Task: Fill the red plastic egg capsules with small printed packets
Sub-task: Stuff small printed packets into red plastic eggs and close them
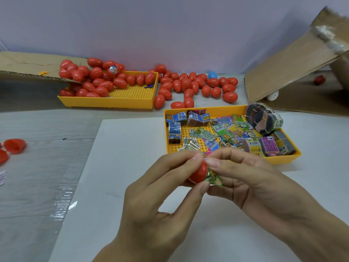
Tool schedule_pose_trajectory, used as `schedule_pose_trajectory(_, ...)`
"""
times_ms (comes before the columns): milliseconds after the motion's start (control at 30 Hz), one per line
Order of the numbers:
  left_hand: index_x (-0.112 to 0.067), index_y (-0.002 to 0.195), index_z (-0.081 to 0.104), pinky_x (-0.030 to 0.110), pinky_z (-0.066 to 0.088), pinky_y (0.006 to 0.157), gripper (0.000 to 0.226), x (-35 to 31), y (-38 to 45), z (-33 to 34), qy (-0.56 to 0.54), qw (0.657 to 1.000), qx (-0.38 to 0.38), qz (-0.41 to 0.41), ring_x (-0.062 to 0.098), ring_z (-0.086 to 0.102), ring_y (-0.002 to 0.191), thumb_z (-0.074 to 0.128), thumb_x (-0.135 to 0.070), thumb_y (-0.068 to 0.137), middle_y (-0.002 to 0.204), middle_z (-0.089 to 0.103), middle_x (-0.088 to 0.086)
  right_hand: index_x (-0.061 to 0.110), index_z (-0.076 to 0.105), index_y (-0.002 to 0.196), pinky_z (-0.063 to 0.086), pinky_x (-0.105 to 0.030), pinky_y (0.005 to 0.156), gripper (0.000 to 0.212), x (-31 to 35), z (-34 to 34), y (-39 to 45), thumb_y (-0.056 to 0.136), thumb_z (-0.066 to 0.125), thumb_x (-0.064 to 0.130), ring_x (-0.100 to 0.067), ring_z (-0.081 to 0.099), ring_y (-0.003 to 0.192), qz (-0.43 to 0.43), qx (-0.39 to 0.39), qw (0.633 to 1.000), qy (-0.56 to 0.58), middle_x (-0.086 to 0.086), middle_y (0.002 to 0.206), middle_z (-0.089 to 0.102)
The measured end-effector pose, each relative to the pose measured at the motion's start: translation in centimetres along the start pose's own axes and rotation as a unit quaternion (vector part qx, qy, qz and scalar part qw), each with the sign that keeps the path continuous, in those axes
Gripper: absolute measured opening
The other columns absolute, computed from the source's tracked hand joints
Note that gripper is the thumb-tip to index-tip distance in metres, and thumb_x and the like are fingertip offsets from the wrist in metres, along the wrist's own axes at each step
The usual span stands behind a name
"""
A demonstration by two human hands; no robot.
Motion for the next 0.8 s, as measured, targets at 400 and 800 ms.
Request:
schedule_pose_trajectory(400, -0.006, 0.117, 0.065, 0.018, 0.048, 0.097, 0.042, 0.3, 0.6, -0.3, 0.054, 0.998, 0.015, 0.0, 0.008, 0.063, 0.117, 0.078, -0.02, 0.08, 0.12, 0.066, -0.001, 0.016, 0.077, 0.084, 0.057, -0.027, 0.059, 0.03, -0.8, -0.1, 0.4, 0.056, 0.084, 0.025, -0.02, 0.072, 0.071, 0.027, 0.026, 0.998, 0.044, -0.016, 0.091, 0.074)
schedule_pose_trajectory(800, -0.006, 0.126, 0.059, 0.017, 0.049, 0.095, 0.045, 1.0, 0.2, 0.9, -0.002, 0.998, 0.05, -0.031, 0.007, 0.062, 0.116, 0.073, -0.02, 0.086, 0.123, 0.065, 0.0, 0.007, 0.077, 0.101, 0.058, -0.028, 0.066, 0.041, -1.8, 0.5, 0.2, 0.063, 0.084, 0.02, -0.027, 0.074, 0.088, 0.081, 0.066, 0.989, 0.108, -0.02, 0.1, 0.074)
Point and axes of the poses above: each hand's wrist, its own y-axis towards the middle knuckle, its own z-axis out of the palm, x = y × z, the point moved 10 cm from there along y, towards the middle knuckle
